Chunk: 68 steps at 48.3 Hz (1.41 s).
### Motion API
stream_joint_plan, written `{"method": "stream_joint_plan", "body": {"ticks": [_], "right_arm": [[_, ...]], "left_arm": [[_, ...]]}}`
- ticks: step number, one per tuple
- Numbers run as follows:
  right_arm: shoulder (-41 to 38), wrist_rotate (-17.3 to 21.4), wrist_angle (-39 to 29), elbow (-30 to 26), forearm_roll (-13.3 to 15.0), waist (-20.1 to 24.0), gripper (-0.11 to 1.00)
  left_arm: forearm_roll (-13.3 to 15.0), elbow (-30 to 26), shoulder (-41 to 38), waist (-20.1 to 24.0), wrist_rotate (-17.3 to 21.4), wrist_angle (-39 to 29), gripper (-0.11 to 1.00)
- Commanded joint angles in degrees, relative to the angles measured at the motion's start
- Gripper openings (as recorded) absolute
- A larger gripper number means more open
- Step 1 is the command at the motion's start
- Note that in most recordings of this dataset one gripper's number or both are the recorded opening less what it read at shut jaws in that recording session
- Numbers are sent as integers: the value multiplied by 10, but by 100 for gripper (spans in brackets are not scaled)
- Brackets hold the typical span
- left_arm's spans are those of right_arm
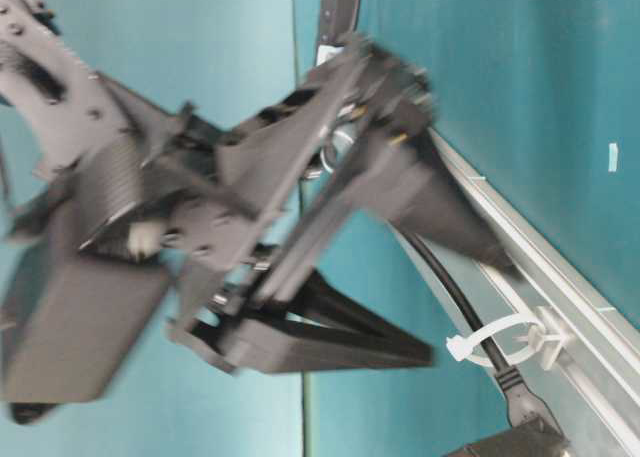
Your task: Pass the USB cable through three rings with both arms.
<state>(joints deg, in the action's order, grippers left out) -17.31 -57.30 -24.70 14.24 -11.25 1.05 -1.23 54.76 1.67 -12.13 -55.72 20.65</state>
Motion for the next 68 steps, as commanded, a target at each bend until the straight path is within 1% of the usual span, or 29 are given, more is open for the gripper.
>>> {"method": "stream_joint_plan", "body": {"ticks": [1,9,16,25,31,37,49,56,68], "right_arm": [[16,29,4,-2,-2,-18,87],[34,69,-2,-1,-2,-40,87],[47,87,-6,8,-2,-49,87],[65,117,-4,31,-1,-54,87],[78,141,-3,52,-1,-60,87],[91,160,-2,71,-1,-66,86],[112,188,28,102,-2,-73,87],[115,193,43,104,-2,-72,87],[117,221,43,105,-1,-72,87]], "left_arm": [[-3,-1,9,-3,-3,2,11],[-3,8,14,-5,-7,-6,11],[-3,11,18,-16,-25,-6,11],[-3,9,24,-40,-42,-6,11],[-3,10,29,-42,-60,-6,11],[-3,12,43,-44,-62,-6,11],[-3,31,87,-45,-62,-6,11],[-3,34,91,-44,-61,-6,11],[-3,25,87,-42,-63,-22,10]]}}
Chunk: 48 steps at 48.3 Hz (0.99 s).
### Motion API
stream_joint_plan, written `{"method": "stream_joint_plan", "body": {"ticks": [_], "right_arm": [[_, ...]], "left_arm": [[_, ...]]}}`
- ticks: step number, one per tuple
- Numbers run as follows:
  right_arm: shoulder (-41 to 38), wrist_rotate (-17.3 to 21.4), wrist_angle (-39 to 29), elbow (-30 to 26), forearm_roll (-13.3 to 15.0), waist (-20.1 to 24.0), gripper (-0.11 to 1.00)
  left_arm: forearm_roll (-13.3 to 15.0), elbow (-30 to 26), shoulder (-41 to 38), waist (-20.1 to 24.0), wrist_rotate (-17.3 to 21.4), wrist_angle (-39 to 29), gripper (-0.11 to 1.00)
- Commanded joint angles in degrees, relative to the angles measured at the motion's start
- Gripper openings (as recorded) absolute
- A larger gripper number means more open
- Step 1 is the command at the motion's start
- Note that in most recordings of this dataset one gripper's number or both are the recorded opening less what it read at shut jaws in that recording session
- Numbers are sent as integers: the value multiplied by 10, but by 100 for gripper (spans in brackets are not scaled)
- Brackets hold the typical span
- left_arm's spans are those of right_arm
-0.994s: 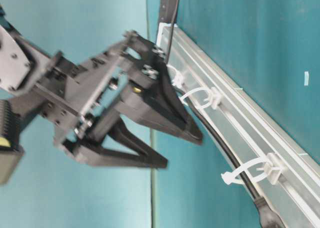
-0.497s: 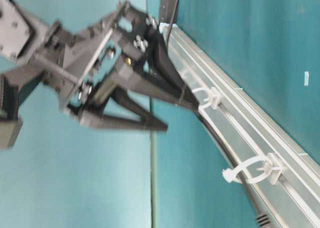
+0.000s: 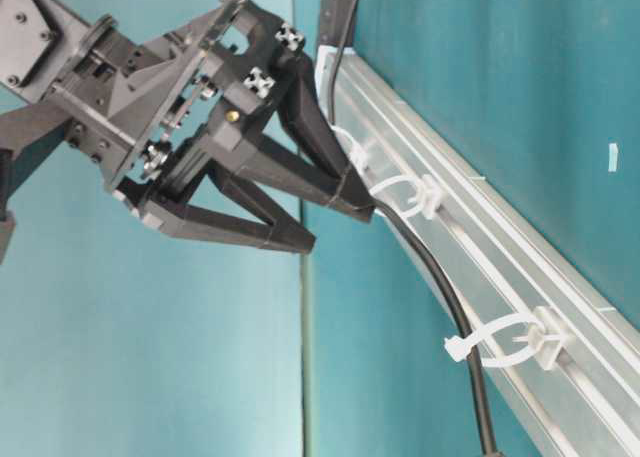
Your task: Pass the USB cable through three rings with both arms.
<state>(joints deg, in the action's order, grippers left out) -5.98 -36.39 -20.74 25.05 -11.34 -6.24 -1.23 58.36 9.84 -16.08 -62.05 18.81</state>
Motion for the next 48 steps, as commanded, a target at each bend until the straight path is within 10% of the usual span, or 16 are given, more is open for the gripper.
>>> {"method": "stream_joint_plan", "body": {"ticks": [1,11,26,48], "right_arm": [[4,16,4,-3,0,1,87],[5,45,20,-2,-1,2,87],[31,93,21,15,0,-1,87],[111,153,25,67,-1,-11,86]], "left_arm": [[-3,-11,4,-2,0,-6,10],[-3,-11,7,0,0,-19,14],[-3,-28,9,1,11,-37,93],[-3,-23,82,25,71,-77,90]]}}
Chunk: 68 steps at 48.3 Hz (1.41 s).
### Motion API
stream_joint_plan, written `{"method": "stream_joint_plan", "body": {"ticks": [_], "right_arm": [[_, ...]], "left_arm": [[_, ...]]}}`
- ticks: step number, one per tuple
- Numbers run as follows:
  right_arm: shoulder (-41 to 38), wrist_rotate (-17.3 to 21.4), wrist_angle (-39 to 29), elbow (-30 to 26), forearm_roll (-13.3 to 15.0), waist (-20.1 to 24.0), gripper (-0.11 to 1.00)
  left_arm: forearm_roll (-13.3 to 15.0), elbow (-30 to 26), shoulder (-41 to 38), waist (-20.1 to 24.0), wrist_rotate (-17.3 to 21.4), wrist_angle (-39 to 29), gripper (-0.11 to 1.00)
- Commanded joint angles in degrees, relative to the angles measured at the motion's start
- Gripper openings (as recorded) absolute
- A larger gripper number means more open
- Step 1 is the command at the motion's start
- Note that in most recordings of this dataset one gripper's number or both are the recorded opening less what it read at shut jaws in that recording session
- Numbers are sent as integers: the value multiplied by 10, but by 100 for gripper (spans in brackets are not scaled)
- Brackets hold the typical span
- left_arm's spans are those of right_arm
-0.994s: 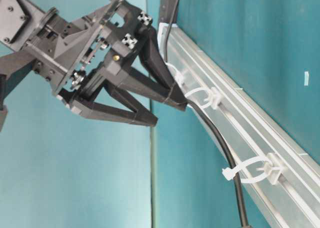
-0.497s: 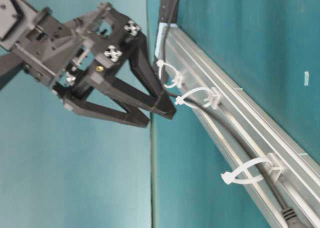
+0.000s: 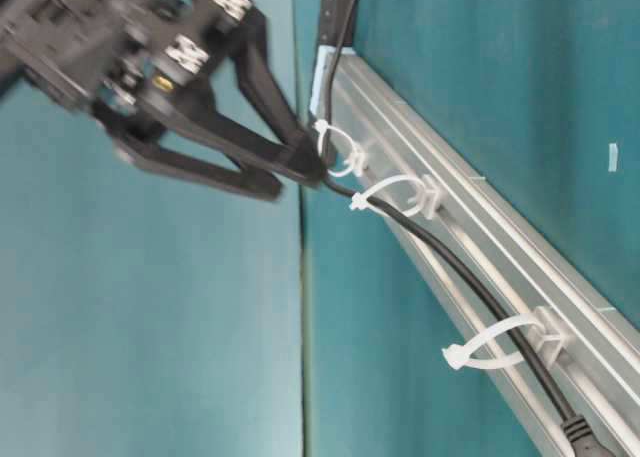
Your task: Pass the USB cable through three rings with both arms.
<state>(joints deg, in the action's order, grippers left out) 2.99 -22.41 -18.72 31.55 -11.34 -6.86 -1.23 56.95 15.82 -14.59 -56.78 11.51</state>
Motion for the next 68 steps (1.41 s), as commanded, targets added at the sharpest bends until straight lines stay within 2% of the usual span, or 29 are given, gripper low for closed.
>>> {"method": "stream_joint_plan", "body": {"ticks": [1,13,27,35,47,58,68], "right_arm": [[26,15,4,4,0,-4,86],[104,60,23,28,0,-31,86],[214,132,104,107,0,-63,86],[284,143,117,157,0,-67,86],[398,146,102,205,-1,-71,86],[501,161,52,249,0,-74,86],[551,186,40,267,0,-76,86]], "left_arm": [[-3,-11,26,13,29,-8,90],[-3,-33,79,72,173,-51,90],[-3,-33,142,124,345,-47,90],[-3,-23,187,156,429,-47,90],[-3,-14,257,183,484,-54,90],[-3,-6,310,184,500,-70,90],[-3,-2,350,190,518,-84,90]]}}
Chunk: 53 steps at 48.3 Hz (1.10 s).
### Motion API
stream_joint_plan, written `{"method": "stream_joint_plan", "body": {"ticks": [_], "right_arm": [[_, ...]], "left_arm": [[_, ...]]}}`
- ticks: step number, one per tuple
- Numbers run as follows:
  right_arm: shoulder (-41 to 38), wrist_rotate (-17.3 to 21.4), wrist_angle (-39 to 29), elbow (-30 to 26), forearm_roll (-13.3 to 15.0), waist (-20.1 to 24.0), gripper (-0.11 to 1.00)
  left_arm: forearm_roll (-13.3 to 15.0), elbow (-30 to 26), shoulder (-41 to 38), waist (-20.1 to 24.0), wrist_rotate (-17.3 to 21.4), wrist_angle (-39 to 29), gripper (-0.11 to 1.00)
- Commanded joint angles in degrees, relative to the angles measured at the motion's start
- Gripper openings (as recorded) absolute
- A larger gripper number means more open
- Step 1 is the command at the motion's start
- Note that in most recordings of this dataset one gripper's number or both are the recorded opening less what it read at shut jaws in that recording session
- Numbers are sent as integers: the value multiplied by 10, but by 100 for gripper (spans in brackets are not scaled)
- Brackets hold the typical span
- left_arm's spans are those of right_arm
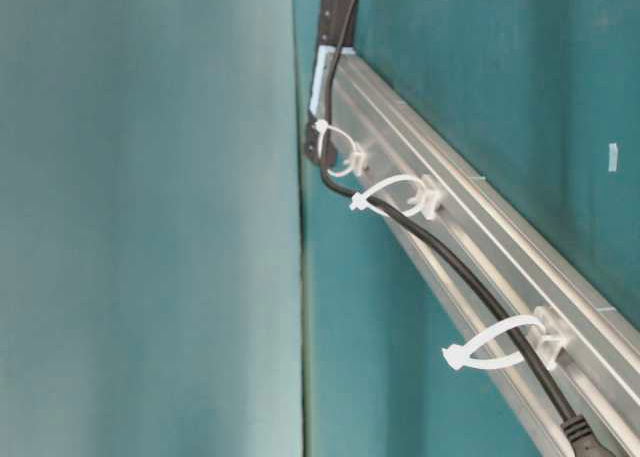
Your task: Pass the USB cable through three rings with both arms.
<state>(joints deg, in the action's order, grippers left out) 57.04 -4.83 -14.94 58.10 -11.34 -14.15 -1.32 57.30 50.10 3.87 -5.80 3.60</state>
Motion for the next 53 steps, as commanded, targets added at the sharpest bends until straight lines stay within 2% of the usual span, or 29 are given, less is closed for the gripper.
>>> {"method": "stream_joint_plan", "body": {"ticks": [1,8,29,41,53], "right_arm": [[13,12,2,3,-1,-3,86],[33,18,-5,3,-1,-3,86],[71,19,-4,1,-1,2,86],[108,24,4,3,-1,36,86],[113,54,53,18,-2,59,86]], "left_arm": [[-3,-5,9,5,11,-9,90],[-2,-6,26,6,21,-32,90],[-2,-5,61,7,19,-35,87],[-2,-4,62,7,19,-35,87],[-2,-4,67,6,19,-34,87]]}}
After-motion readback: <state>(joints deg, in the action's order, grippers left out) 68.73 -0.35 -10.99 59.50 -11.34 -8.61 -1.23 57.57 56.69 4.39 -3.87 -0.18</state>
